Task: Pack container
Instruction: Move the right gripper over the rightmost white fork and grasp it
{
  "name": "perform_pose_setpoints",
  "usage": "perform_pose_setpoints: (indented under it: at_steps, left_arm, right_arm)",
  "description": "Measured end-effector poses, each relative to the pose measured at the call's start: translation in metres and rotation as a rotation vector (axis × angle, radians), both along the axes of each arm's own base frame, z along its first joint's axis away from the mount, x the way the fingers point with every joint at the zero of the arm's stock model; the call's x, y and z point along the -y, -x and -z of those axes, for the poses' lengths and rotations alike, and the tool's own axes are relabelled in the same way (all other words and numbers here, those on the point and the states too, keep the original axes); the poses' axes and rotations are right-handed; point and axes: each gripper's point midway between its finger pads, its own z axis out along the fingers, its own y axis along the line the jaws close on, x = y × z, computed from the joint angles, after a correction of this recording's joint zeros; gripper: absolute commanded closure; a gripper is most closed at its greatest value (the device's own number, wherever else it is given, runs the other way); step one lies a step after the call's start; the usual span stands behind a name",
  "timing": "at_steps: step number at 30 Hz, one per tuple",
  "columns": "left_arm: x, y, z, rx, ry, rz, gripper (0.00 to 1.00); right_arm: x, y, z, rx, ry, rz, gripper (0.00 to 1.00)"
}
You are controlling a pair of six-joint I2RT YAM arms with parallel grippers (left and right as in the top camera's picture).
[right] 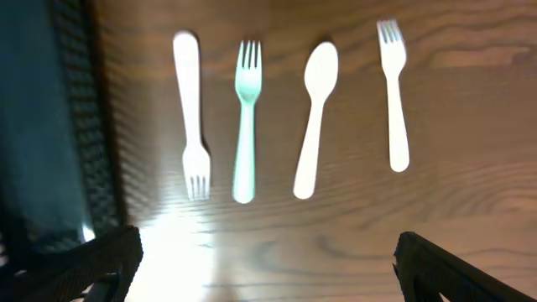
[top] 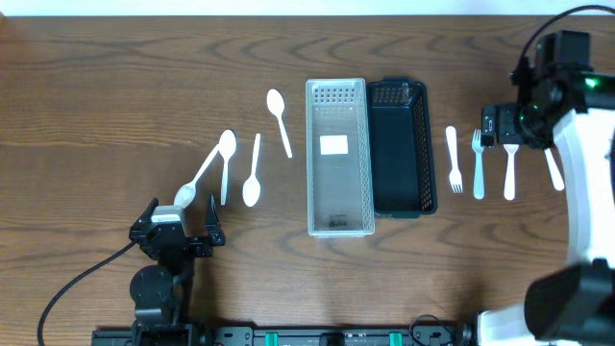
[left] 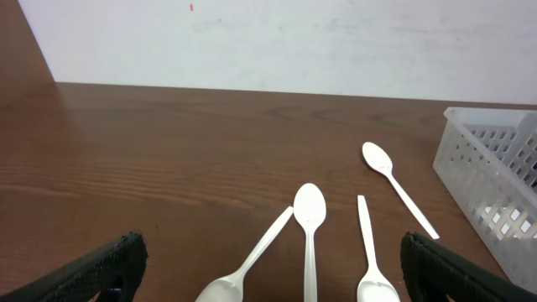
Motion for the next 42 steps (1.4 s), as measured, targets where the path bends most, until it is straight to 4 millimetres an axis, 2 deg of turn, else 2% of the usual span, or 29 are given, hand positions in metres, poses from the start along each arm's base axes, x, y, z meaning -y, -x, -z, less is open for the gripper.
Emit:
perform_pose_setpoints:
  at_steps: [4, 7, 13, 16, 21, 32, 36, 42]
  left_arm:
    - [0.0, 0.0, 0.0, 0.0, 0.0, 0.0, 0.02]
    - [0.0, 0.0, 0.0, 0.001, 0.0, 0.0, 0.02]
    - [0.0, 0.0, 0.0, 0.0, 0.0, 0.0, 0.02]
    - [0.0, 0.0, 0.0, 0.0, 0.0, 0.0, 0.02]
    - [0.0, 0.0, 0.0, 0.0, 0.0, 0.0, 0.02]
    - [0.0, 0.0, 0.0, 0.0, 0.0, 0.0, 0.02]
    - [0.0, 0.0, 0.0, 0.0, 0.0, 0.0, 0.02]
    - [0.0, 0.0, 0.0, 0.0, 0.0, 0.0, 0.02]
  right_arm:
    - [0.001, -0.004, 0.021, -0.066, -0.005, -0.056, 0.01]
    - [0.01, -0.007, 0.034, -0.093, -0.018, -0.061, 0.01]
    - [0.062, -0.013, 0.059, -0.101, -0.019, 0.024, 0.01]
    - [0.088, -0.01, 0.067, -0.114, -0.009, 0.021, 0.01]
    - [0.113, -0.013, 0.077, -0.089, -0.022, -0.046, 0.01]
    - [0.136, -0.013, 0.134, -0.156, -0.077, -0.157, 0.01]
    - [0.143, -0.011, 0.146, -0.169, -0.086, -0.172, 0.01]
    - [0.152, -0.013, 0.151, -0.155, -0.08, -0.194, 0.01]
